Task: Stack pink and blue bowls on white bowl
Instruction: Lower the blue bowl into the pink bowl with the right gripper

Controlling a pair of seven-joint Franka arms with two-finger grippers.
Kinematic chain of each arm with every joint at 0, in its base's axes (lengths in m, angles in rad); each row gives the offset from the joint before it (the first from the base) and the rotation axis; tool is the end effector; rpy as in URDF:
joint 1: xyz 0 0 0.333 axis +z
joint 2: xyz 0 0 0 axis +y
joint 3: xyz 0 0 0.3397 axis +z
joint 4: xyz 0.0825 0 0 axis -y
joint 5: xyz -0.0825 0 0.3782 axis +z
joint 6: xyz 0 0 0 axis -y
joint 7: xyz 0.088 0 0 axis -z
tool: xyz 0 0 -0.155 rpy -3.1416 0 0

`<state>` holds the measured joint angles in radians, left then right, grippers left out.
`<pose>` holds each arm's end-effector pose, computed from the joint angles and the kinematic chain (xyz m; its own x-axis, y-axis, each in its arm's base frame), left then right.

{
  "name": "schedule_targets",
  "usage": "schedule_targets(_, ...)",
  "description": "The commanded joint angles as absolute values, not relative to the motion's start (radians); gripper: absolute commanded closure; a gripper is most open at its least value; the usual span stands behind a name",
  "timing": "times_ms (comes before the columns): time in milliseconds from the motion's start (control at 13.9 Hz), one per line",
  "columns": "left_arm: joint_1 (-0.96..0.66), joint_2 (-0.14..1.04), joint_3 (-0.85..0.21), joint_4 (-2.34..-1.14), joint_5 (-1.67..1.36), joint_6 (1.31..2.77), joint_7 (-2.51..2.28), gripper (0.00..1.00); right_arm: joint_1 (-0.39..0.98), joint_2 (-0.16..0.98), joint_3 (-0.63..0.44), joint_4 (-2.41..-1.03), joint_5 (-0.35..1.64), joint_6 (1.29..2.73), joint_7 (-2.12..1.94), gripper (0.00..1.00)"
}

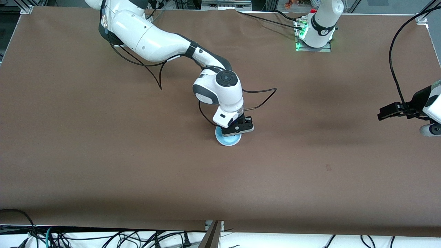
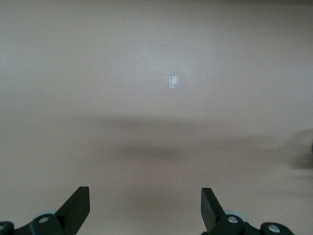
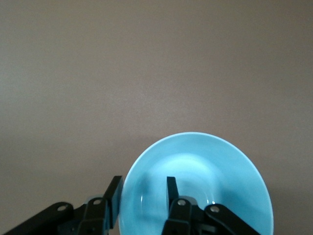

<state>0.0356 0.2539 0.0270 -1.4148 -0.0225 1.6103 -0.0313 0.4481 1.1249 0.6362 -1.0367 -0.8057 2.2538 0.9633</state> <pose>0.6275 0.0341 0.5264 0.9938 0.0941 -0.0587 0.0950 -0.9954 0.0138 0.5843 0.5898 0.2020 0.9488 0.1492 0.2785 0.1872 -0.9755 -0.1152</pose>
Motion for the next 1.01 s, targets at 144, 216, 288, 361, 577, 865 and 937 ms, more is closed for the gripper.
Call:
schedule_targets(144, 0.04, 0.267, 0.031, -1.381, -0.046, 1.588, -0.034, 0.0, 0.411, 1.124, 0.692, -1.014, -0.815, 2.263, 0.951, 0.57)
schedule_targets(216, 0.04, 0.268, 0.031, -1.381, -0.046, 1.588, -0.035, 0.0, 0.405, 1.123, 0.707, -1.012, -0.815, 2.263, 0.951, 0.57)
schedule_targets(288, 0.04, 0.27, 0.032, -1.379, -0.046, 1.588, -0.035, 0.0, 0.4, 1.121, 0.71, -1.011, -0.813, 2.263, 0.951, 0.58)
schedule_targets(361, 0.04, 0.27, 0.032, -1.379, -0.046, 1.588, -0.035, 0.0, 0.394, 1.117, 0.721, -1.011, -0.811, 2.263, 0.951, 0.59)
schedule_targets(577, 0.04, 0.272, 0.034, -1.379, -0.046, 1.588, -0.035, 0.0, 0.391, 1.118, 0.721, -1.011, -0.813, 2.258, 0.953, 0.74)
schedule_targets(865, 0.04, 0.272, 0.034, -1.378, -0.046, 1.588, -0.037, 0.0, 0.411, 1.127, 0.689, -1.026, -0.819, 2.26, 0.953, 0.96)
schedule_targets(937, 0.04, 0.272, 0.034, -1.378, -0.046, 1.588, -0.037, 0.0, 0.414, 1.132, 0.683, -1.026, -0.821, 2.261, 0.953, 0.96)
